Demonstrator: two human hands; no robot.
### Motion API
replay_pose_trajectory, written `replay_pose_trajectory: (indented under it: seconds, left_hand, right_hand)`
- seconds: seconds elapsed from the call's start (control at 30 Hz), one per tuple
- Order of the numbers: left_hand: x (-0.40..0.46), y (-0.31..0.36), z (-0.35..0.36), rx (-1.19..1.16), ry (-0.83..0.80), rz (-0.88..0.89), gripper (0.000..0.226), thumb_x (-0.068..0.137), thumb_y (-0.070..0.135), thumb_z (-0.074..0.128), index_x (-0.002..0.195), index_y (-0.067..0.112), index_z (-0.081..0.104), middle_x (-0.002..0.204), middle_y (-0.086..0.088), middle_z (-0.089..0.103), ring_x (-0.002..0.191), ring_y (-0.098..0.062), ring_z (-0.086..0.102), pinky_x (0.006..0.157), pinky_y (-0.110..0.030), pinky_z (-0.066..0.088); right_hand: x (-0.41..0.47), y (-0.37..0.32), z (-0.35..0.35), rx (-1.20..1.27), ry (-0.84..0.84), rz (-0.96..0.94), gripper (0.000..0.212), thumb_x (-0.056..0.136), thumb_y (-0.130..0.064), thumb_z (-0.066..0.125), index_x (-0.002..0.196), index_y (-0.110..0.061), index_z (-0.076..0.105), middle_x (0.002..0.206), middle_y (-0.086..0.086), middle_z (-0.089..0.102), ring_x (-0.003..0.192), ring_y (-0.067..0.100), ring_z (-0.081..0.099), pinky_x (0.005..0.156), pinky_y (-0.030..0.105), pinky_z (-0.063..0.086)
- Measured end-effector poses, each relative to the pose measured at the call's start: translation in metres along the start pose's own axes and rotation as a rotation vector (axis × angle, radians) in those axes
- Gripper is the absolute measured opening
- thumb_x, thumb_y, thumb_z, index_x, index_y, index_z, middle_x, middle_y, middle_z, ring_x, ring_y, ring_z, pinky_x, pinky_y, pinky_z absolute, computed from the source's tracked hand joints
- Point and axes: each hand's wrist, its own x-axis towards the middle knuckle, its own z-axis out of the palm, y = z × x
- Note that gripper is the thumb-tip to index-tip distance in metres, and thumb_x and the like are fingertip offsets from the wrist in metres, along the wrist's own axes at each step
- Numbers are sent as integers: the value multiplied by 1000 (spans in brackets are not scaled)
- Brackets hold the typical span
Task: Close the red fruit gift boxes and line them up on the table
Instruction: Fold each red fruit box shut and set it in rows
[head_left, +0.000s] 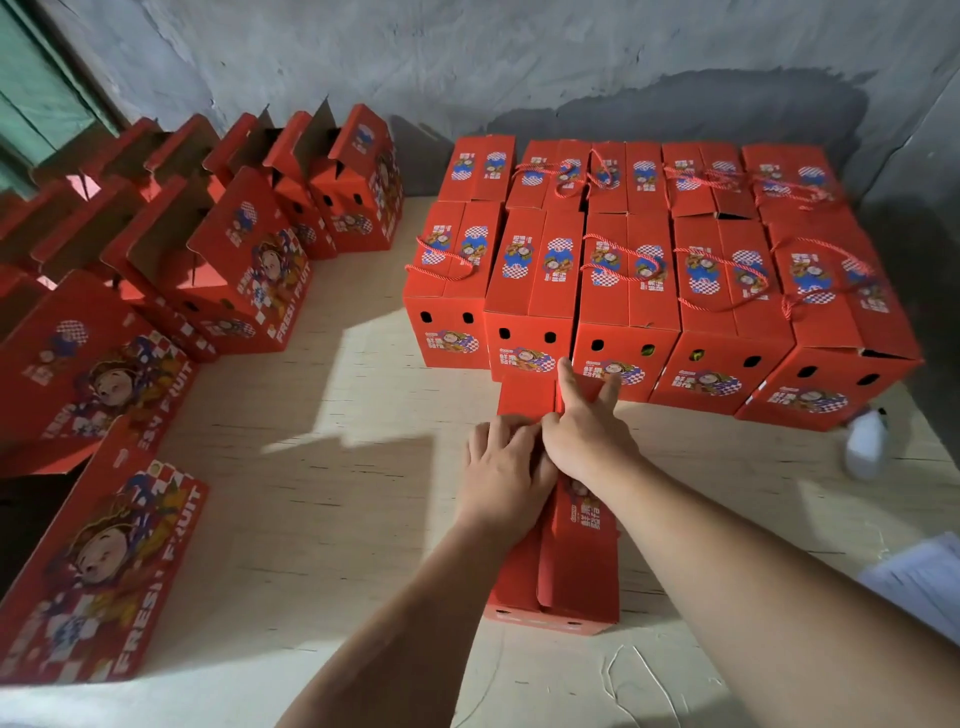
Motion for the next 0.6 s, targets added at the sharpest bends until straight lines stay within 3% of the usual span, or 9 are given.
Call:
replay_pose_trajectory:
  seconds: [0.13,0.27,0.4,0.5,0.6]
  left_hand:
    - [3,-4,3,-12,-27,-27,55,101,50,54,151,31,43,142,5,45,128,-24,33,113,-41,32]
    - [-4,1,-4,-55,-8,14,53,98,33,55,149,25,47,141,0,48,126,-28,38,112,-45,34]
    - [-47,5,0,72,1,14,54,89,63,47,128,29,59,141,7,48,128,-24,38,111,-42,33]
    - [-75,12,12,5,88,-126,50,91,68,45,120,32,65,134,11,52,125,-22,43,107,-39,35]
    - [-82,16,13,-56,76,-171,51,90,68,48,124,36,65,139,17,46,132,-16,37,112,-35,28]
  right_hand:
    - [1,4,10,-35,52,-14,60,99,-69,25,148,-64,-8,169,3,-17,132,46,45,95,51,51]
    - [6,2,15,-109,93,3,59,102,-62,27,150,-61,-7,168,5,-17,134,42,41,91,50,48]
    - [7,2,19,-162,123,-41,60,102,-63,26,153,-55,-5,169,1,-12,137,42,39,90,50,49]
    - [7,2,20,-144,131,-52,60,103,-60,27,154,-53,-3,169,-1,-10,138,42,37,88,50,50]
    - [5,4,20,-111,121,-59,63,101,-61,28,155,-53,-3,169,-4,-12,140,42,34,88,51,52]
